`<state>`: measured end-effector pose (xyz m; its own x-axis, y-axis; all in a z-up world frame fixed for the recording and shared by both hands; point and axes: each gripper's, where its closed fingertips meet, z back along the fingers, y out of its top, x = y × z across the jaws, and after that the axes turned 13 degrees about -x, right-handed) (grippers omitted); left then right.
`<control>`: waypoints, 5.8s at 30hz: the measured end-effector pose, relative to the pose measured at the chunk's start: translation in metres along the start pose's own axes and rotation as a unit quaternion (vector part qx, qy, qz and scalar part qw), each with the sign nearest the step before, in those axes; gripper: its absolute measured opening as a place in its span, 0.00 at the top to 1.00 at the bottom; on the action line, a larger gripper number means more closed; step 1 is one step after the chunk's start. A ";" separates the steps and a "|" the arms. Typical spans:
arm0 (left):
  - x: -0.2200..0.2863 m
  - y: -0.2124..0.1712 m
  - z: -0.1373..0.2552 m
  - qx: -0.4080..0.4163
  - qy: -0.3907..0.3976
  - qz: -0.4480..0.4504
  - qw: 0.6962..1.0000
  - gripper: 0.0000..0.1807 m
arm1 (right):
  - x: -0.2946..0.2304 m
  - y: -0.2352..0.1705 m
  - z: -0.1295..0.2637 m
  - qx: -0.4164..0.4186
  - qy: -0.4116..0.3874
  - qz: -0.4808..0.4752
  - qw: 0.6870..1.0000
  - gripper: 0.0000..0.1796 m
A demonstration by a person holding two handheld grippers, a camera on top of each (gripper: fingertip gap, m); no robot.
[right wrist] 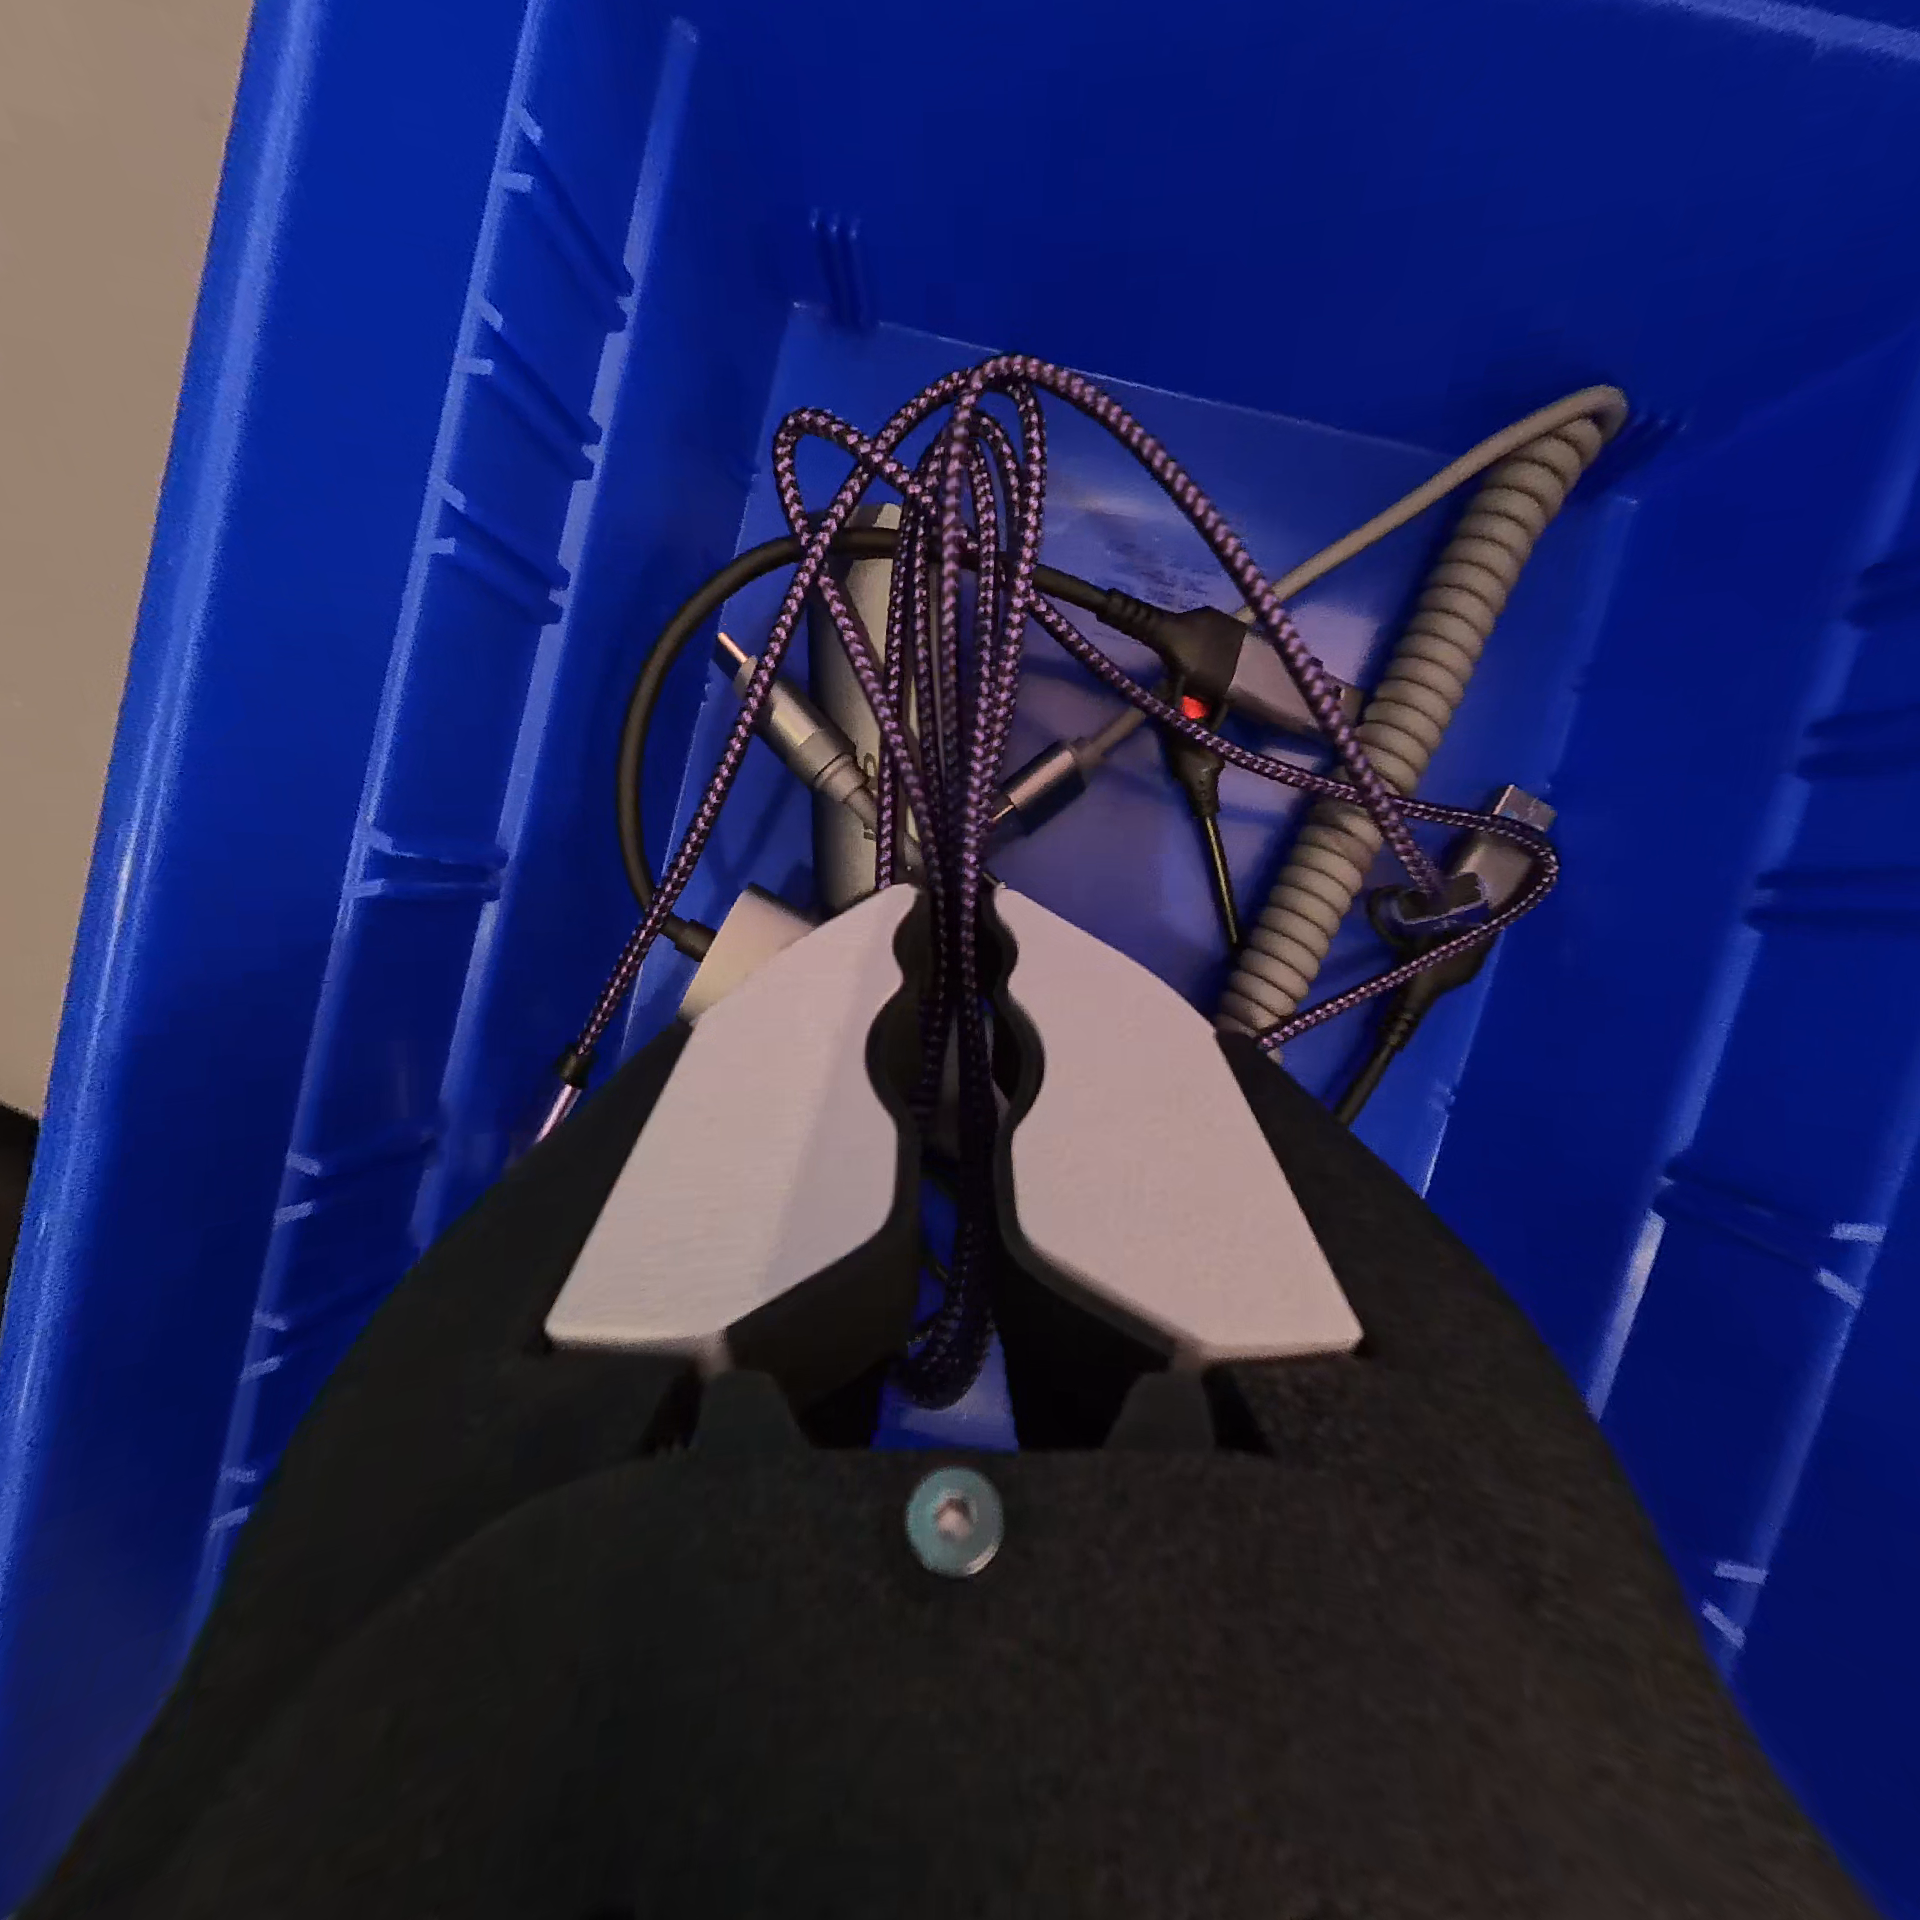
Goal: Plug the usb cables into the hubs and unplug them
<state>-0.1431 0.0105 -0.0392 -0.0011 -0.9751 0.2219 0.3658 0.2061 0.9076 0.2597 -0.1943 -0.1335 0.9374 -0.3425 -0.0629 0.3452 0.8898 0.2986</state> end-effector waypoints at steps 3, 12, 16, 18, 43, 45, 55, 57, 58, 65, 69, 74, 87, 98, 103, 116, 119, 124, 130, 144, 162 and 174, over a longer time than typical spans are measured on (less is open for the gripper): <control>-0.001 0.001 0.001 0.003 0.001 0.001 1.000 0.72 | 0.003 -0.001 0.004 0.016 -0.011 -0.001 1.000 0.85; -0.006 -0.001 0.000 0.001 0.015 0.011 1.000 0.73 | 0.037 -0.029 0.116 0.145 -0.157 -0.010 0.977 0.77; -0.009 -0.001 0.001 -0.004 0.030 0.004 1.000 0.73 | 0.090 -0.063 0.118 0.026 -0.191 -0.031 0.981 0.74; -0.008 0.003 0.004 0.004 0.029 0.007 1.000 0.73 | 0.100 -0.062 0.107 0.014 -0.153 -0.043 0.987 0.74; -0.170 -0.064 0.289 -0.088 0.468 0.175 0.862 0.69 | 0.097 -0.085 0.033 -0.133 0.011 -0.127 0.983 0.97; -0.187 -0.070 0.283 -0.095 0.455 0.193 0.864 0.71 | 0.097 -0.085 0.033 -0.133 0.008 -0.126 0.983 0.97; -0.223 -0.101 0.248 -0.191 0.464 0.172 0.848 0.96 | 0.097 -0.085 0.033 -0.130 0.011 -0.132 0.983 0.97; -0.226 -0.099 0.242 -0.222 0.473 0.141 0.841 0.97 | 0.097 -0.085 0.033 -0.130 0.014 -0.131 0.983 0.97; -0.227 -0.097 0.237 -0.231 0.473 0.136 0.840 0.97 | 0.097 -0.085 0.033 -0.129 0.015 -0.132 0.983 0.97; -0.221 -0.082 0.190 -0.264 0.490 0.114 0.823 0.97 | 0.097 -0.085 0.033 -0.129 0.018 -0.130 0.983 0.97; -0.200 -0.073 0.152 -0.266 0.479 0.101 0.830 0.97 | 0.098 -0.085 0.033 -0.130 0.018 -0.131 0.983 0.97; -0.161 -0.065 0.106 -0.256 0.456 0.098 0.847 0.97 | 0.098 -0.085 0.033 -0.130 0.008 -0.131 0.983 0.97; -0.054 -0.041 -0.014 -0.244 0.403 0.000 0.882 0.91 | 0.107 -0.092 0.022 -0.221 -0.065 -0.109 0.967 0.76; 0.001 0.003 0.078 -0.039 0.335 0.012 0.941 0.76 | 0.097 -0.092 0.020 -0.220 0.042 -0.172 0.959 0.97; -0.014 -0.018 0.141 -0.059 0.361 0.032 0.930 0.78 | 0.097 -0.090 0.020 -0.218 0.049 -0.178 0.958 0.97; -0.025 -0.044 0.196 -0.069 0.354 0.062 0.930 0.79 | 0.063 -0.062 0.089 -0.180 0.061 -0.174 0.966 0.97; -0.031 -0.045 0.216 -0.053 0.369 0.068 0.925 0.79 | 0.030 -0.043 0.122 -0.185 0.041 -0.151 0.970 0.97; -0.045 -0.046 0.258 -0.028 0.396 0.087 0.914 0.79 | -0.069 0.009 0.161 -0.193 0.048 -0.087 0.976 0.97; -0.048 -0.055 0.302 0.011 0.401 0.115 0.909 0.79 | -0.241 0.096 0.174 -0.189 0.085 0.039 0.978 0.97; -0.075 -0.100 0.407 0.017 0.487 0.158 0.859 0.78 | -0.621 0.241 0.089 -0.180 0.145 0.223 0.947 0.97; -0.123 -0.119 0.434 0.041 0.512 0.202 0.834 0.68 | -0.739 0.216 -0.093 -0.282 0.112 0.249 0.920 0.97; -0.170 -0.110 0.350 0.031 0.480 0.223 0.848 0.63 | -0.743 0.210 -0.104 -0.244 0.120 0.269 0.924 0.89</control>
<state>-0.5092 0.1820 -0.0517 0.8931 -0.4110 0.1829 0.0812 0.5472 0.8331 -0.3593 0.2779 -0.1231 0.9426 0.2130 -0.2571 -0.2485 0.9619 -0.1140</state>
